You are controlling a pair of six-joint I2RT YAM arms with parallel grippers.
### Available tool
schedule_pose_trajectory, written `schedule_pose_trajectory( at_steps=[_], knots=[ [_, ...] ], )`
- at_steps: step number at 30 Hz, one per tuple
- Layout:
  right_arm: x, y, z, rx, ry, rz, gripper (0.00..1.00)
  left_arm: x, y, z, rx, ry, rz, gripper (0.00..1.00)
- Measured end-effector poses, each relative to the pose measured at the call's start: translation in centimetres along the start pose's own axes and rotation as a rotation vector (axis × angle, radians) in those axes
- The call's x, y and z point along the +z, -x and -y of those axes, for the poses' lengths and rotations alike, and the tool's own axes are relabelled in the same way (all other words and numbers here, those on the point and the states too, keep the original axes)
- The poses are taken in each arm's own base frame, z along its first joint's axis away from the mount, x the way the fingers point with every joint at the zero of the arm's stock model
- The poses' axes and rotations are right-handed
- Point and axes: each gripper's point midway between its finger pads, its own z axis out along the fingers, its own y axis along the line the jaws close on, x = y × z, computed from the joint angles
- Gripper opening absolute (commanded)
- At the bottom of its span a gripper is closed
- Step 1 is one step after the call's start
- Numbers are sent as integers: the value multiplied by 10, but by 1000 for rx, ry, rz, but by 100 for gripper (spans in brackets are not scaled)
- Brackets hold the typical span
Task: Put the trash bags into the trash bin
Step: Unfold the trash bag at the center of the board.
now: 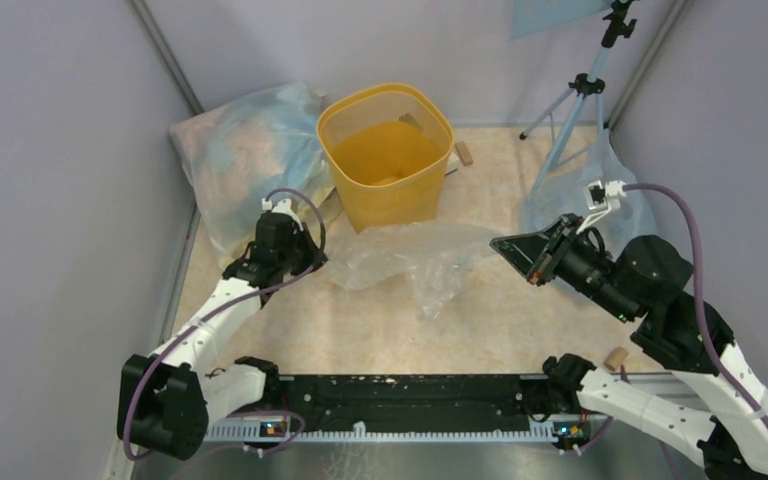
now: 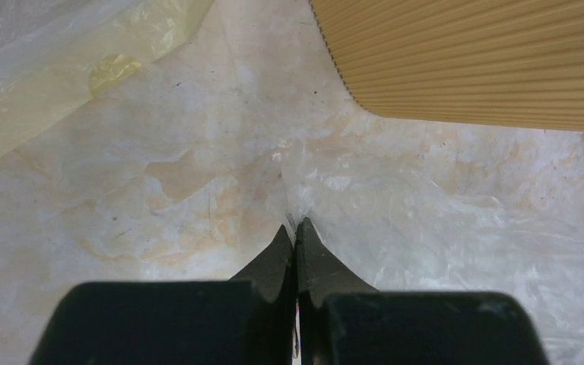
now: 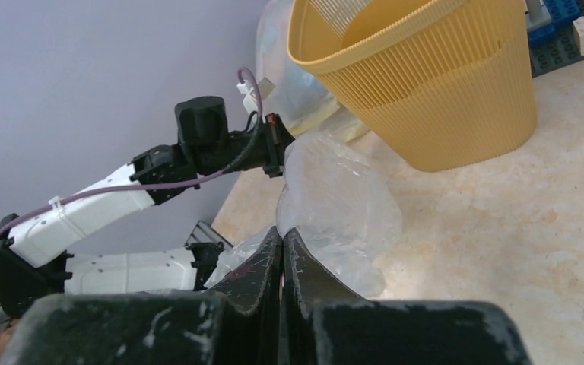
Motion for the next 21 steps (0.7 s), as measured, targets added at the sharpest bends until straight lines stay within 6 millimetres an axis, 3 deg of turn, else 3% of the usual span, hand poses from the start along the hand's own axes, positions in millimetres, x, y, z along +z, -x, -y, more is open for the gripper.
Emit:
schedule_pose_trajectory(
  at_steps=[3, 6, 9, 11, 14, 15, 17, 18, 21],
  knots=[
    [9, -6, 6, -29, -28, -28, 0, -6, 4, 5, 3, -24, 17, 0],
    [17, -15, 22, -87, -91, -63, 1, -28, 20, 19, 15, -84, 105, 0],
    [26, -26, 54, -122, -230, -78, 5, -60, 41, 37, 35, -168, 231, 0],
    [29, -40, 91, -149, -383, -90, 7, -82, 53, 49, 53, -231, 309, 0],
    [29, -57, 121, -180, -494, -117, 8, -117, 69, 72, 85, -353, 429, 0],
    [29, -63, 131, -192, -527, -129, 21, -129, 73, 79, 98, -394, 465, 0],
    [29, -69, 143, -209, -570, -137, 68, -150, 79, 92, 123, -459, 512, 0],
    [29, -70, 146, -214, -583, -137, 80, -160, 83, 98, 137, -487, 530, 0],
    [32, -68, 148, -224, -592, -132, 87, -198, 98, 128, 200, -595, 571, 0]
  ],
)
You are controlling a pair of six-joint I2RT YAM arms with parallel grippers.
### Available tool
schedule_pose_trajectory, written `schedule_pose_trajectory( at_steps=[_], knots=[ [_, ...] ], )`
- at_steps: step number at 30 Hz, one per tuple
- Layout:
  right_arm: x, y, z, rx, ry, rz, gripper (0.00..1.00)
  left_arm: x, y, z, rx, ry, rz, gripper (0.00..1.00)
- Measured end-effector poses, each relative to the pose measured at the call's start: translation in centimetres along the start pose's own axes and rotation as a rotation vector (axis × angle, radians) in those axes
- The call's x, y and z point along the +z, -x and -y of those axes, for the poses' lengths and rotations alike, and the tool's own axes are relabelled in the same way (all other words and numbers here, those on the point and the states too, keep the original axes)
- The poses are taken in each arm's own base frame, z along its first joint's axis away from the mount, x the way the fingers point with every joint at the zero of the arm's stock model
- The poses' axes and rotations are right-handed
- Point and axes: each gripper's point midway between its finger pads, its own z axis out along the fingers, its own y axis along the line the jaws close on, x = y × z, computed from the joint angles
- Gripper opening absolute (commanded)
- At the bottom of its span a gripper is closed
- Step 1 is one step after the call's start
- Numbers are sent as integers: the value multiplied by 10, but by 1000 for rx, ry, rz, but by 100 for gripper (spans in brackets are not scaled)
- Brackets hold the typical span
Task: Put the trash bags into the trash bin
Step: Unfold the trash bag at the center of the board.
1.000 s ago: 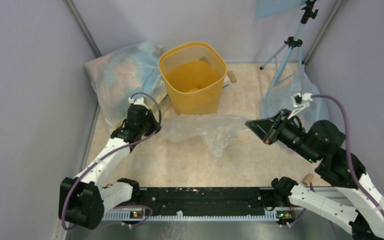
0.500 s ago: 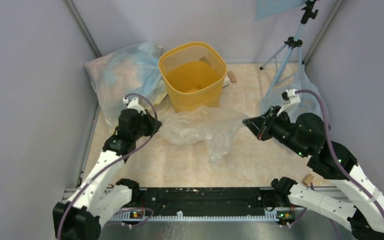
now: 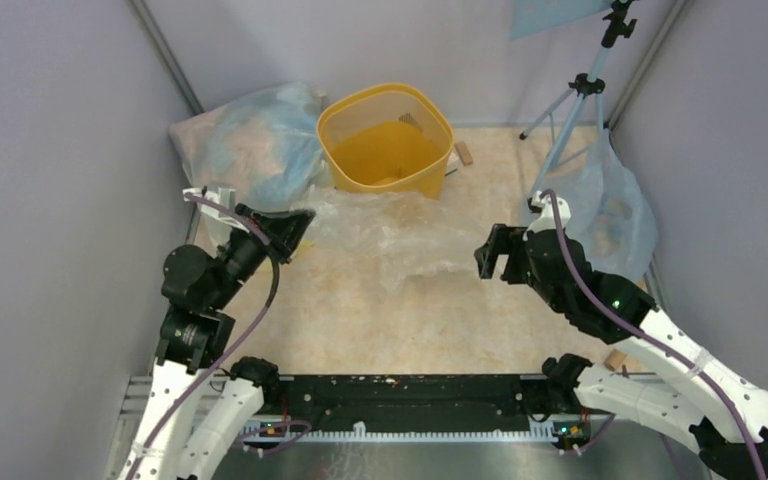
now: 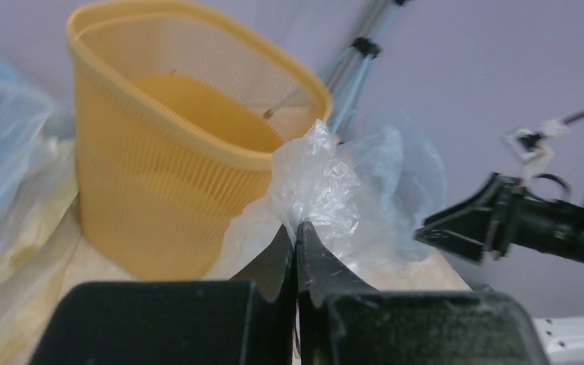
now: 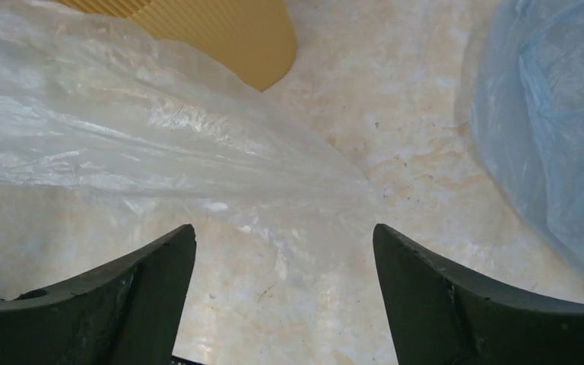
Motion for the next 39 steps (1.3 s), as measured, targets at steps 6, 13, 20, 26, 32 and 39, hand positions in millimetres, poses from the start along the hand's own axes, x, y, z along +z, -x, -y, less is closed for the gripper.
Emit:
schedule_pose_trajectory(
  at_steps=[6, 13, 20, 26, 32, 39],
  knots=[
    [-1, -7, -30, -15, 150, -56, 86, -10, 43, 69, 84, -273, 42, 0],
    [-2, -26, -87, 33, 453, -123, 85, 2, -29, 44, -30, -330, -102, 0],
    [12, -82, -101, 38, 568, -276, 89, -8, -106, 22, -112, -363, -277, 0],
    [4, -82, -115, 52, 659, -276, 89, -24, -137, 19, -132, -397, -332, 0],
    [3, -71, -133, 242, 676, -297, 90, -30, -146, 20, -120, -433, -325, 0],
    [-7, -74, -157, 634, 568, -392, 91, -27, -151, 17, -102, -436, -288, 0]
  ],
)
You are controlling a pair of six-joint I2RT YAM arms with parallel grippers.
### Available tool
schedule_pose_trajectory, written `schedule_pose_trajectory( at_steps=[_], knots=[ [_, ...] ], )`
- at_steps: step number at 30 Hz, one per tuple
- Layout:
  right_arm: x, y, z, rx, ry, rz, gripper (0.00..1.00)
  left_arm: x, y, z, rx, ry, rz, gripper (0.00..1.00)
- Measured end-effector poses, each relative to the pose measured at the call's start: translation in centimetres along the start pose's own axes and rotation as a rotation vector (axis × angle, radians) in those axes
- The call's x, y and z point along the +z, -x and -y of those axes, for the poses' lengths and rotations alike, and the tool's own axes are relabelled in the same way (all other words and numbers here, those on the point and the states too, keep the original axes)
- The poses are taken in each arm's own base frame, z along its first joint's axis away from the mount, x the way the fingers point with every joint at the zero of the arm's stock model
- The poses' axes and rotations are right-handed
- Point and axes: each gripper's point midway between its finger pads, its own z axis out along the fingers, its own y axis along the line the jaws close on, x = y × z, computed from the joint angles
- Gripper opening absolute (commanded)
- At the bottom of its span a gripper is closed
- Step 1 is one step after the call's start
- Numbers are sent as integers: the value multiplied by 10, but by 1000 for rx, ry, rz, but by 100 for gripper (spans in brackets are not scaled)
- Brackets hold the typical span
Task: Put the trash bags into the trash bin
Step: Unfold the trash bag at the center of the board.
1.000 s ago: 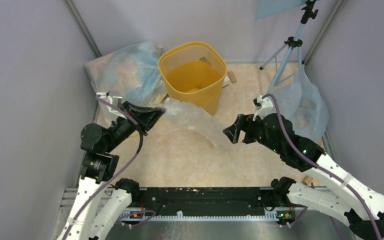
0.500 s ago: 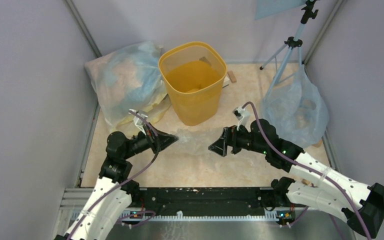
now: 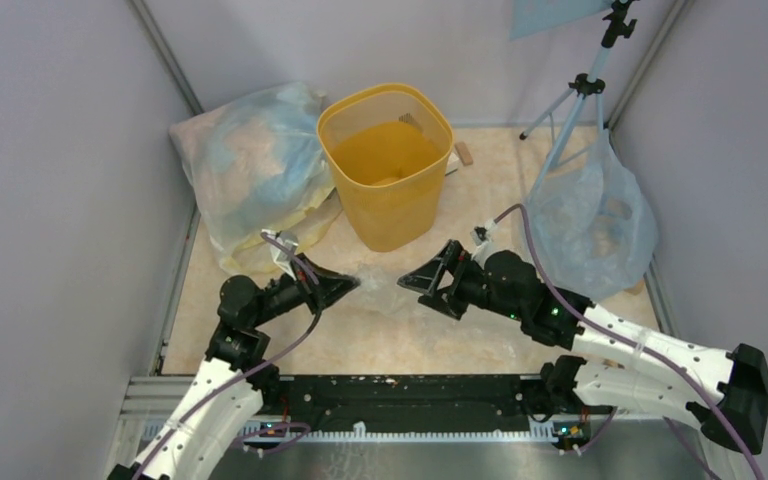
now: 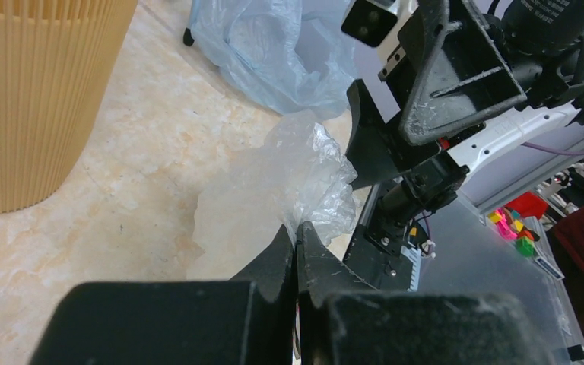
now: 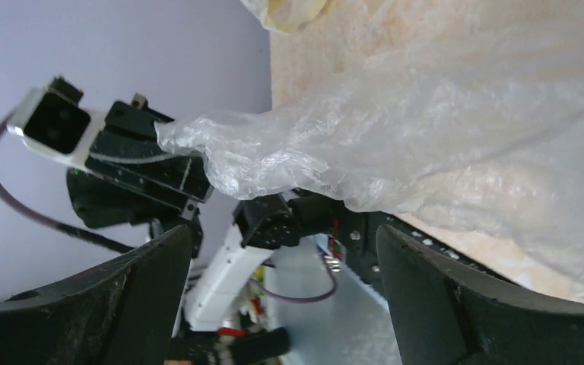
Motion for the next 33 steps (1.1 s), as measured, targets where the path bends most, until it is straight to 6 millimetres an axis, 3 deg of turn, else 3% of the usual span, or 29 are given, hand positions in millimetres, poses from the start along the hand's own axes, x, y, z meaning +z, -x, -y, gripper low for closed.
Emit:
schedule_pose_trajectory(
  at_steps=[9, 11, 13, 15, 16, 18, 20, 24, 29, 33],
  knots=[
    [26, 1, 1, 393, -33, 56, 89, 11, -6, -1, 58, -7, 30, 0],
    [34, 3, 4, 436, -41, 71, 72, 14, -9, 2, 75, -19, 26, 0],
    [40, 6, 4, 465, -37, 91, 42, 18, -12, 8, 95, -38, 20, 0],
    [44, 10, 3, 489, -26, 110, 12, 20, -17, 12, 110, -53, 8, 10],
    [45, 11, 4, 493, -27, 119, 2, 21, -19, 14, 120, -61, 0, 19],
    [45, 14, 6, 487, -32, 137, 0, 22, -22, 15, 133, -64, -14, 46],
    [45, 15, 9, 456, -41, 151, 0, 23, -20, 15, 141, -50, -31, 67],
    [38, 19, 3, 262, -4, 165, 0, 23, 7, 15, 110, 63, -30, 90],
    [3, 30, -49, -20, 222, 201, 0, 5, 48, 23, 73, 184, 88, 93],
    [-33, 36, -80, -196, 361, 244, 0, -5, 56, 9, 17, 322, 94, 92]
  ],
)
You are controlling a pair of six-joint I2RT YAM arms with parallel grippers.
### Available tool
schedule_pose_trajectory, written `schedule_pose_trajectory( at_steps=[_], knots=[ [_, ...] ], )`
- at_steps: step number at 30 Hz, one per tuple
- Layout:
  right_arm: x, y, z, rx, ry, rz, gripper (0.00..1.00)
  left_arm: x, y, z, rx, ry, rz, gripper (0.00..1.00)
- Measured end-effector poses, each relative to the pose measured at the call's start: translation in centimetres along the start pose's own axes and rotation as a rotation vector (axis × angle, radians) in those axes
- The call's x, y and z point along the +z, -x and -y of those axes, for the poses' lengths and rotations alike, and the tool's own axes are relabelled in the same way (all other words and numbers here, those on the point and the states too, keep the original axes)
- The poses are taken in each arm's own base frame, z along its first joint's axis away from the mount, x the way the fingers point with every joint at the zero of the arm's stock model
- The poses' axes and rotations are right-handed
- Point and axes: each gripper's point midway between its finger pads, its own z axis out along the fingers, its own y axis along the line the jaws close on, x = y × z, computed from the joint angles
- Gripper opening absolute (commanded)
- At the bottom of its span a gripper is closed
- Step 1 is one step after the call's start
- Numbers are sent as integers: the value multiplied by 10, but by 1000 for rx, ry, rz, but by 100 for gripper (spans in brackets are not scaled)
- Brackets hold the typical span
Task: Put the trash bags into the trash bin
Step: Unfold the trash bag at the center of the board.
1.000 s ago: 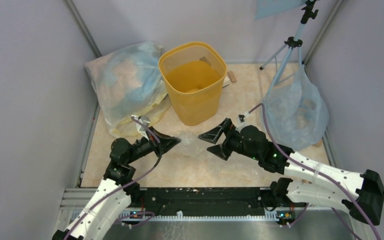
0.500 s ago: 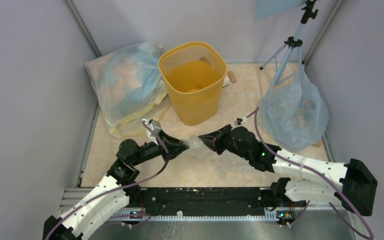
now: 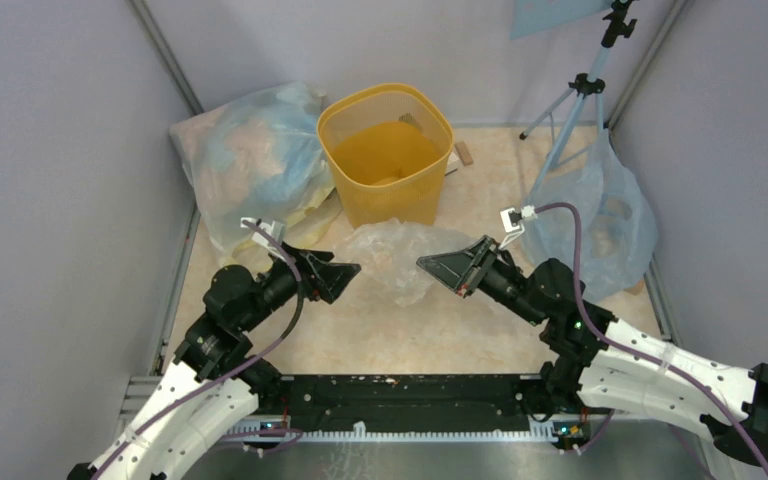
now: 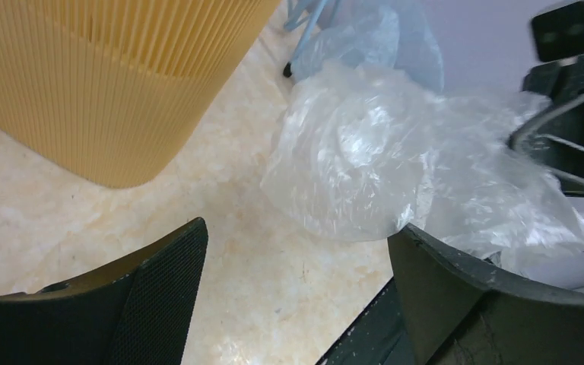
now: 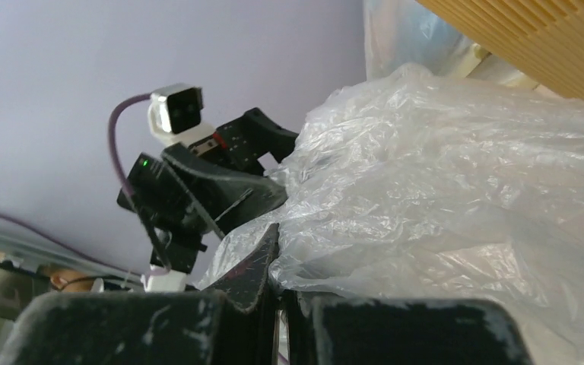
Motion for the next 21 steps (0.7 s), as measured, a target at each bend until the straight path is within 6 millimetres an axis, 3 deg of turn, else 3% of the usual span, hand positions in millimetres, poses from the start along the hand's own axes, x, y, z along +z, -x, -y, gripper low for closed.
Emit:
schedule_pose_trajectory(
  at_steps=[6, 14, 21],
  knots=[
    [-14, -5, 0, -151, 28, -44, 0, 2, -19, -2, -22, 1, -95, 95],
    [-34, -33, 71, -213, -164, -125, 0, -6, -21, 6, 22, -57, -92, 93],
    [-47, -16, 106, -93, -411, -27, 0, -3, -59, 1, 103, -149, -184, 87]
  ],
)
